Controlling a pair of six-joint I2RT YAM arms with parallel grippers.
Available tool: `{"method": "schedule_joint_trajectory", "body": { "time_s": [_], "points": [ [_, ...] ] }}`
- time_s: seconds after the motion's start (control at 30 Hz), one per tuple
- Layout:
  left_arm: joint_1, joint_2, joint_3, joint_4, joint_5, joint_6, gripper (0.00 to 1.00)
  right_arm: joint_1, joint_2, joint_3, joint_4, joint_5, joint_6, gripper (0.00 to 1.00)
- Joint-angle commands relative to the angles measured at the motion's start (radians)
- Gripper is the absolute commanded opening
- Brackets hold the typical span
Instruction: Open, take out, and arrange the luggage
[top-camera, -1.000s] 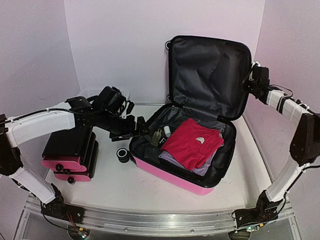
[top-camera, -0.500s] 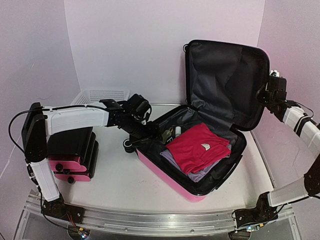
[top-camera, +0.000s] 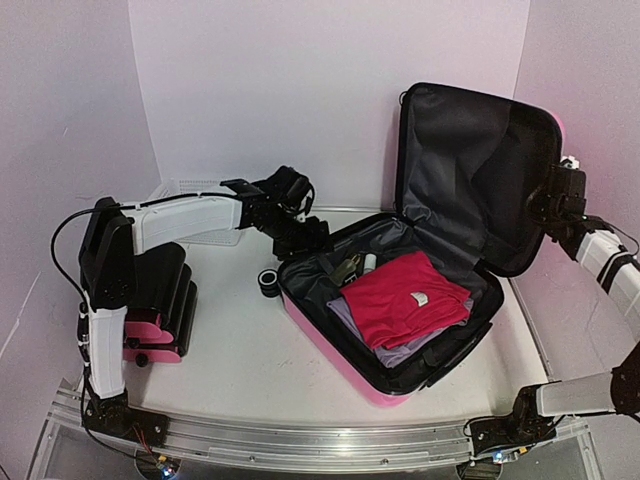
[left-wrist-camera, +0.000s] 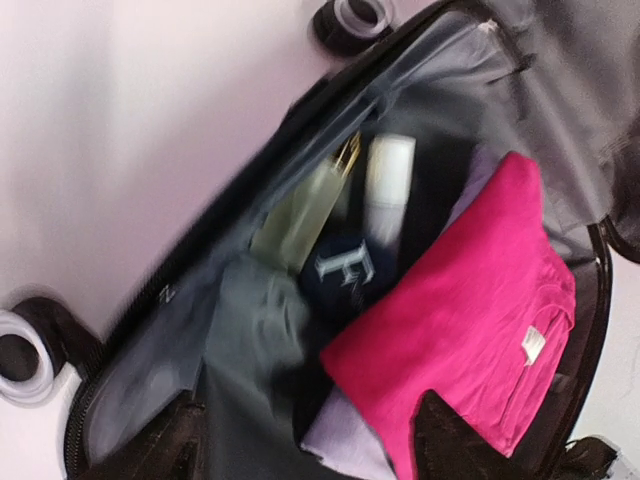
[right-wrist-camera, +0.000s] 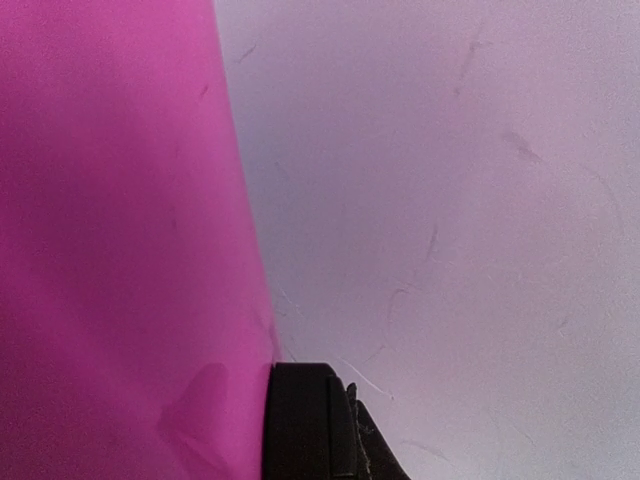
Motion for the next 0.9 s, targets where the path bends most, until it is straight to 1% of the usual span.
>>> {"method": "schedule_joint_trajectory", "body": {
  "time_s": [0.0, 0.07, 0.17, 0.27, 0.33, 0.4, 0.47, 0.53, 0.73, 0.87],
  "points": [
    [0.002, -0.029, 0.111, -0.014, -0.038, 0.163, 0.81, -0.029, -0.121, 0.000, 0.159, 0.198, 0.033, 0.00],
    [0.001, -0.116, 0.043, -0.023, -0.068, 0.171, 0.91, -0.029, -0.142, -0.012, 0.147, 0.215, 0.033, 0.00],
    [-0.004, -0.273, -0.110, -0.029, -0.077, 0.125, 0.99, -0.029, -0.171, -0.016, 0.121, 0.217, 0.036, 0.00],
    [-0.007, -0.375, -0.269, -0.029, -0.025, -0.021, 0.99, -0.029, -0.201, -0.034, 0.096, 0.229, 0.059, 0.00],
    [-0.011, -0.386, -0.338, -0.029, 0.043, -0.117, 0.99, -0.029, -0.223, -0.057, 0.095, 0.236, 0.077, 0.00],
    [-0.012, -0.357, -0.362, -0.020, 0.104, -0.169, 0.99, -0.029, -0.241, -0.074, 0.095, 0.238, 0.092, 0.00],
    [-0.016, -0.304, -0.361, 0.029, 0.157, -0.185, 0.99, -0.029, -0.254, -0.086, 0.091, 0.244, 0.108, 0.00],
    [-0.019, -0.239, -0.326, 0.089, 0.219, -0.182, 0.97, -0.029, -0.257, -0.097, 0.090, 0.248, 0.120, 0.00],
    [-0.017, -0.048, -0.137, 0.124, 0.138, -0.091, 0.90, -0.029, -0.260, -0.122, 0.088, 0.275, 0.145, 0.00],
    [-0.014, 0.036, -0.014, 0.124, 0.100, -0.042, 0.85, -0.029, -0.276, -0.127, 0.082, 0.317, 0.133, 0.00]
  ]
}}
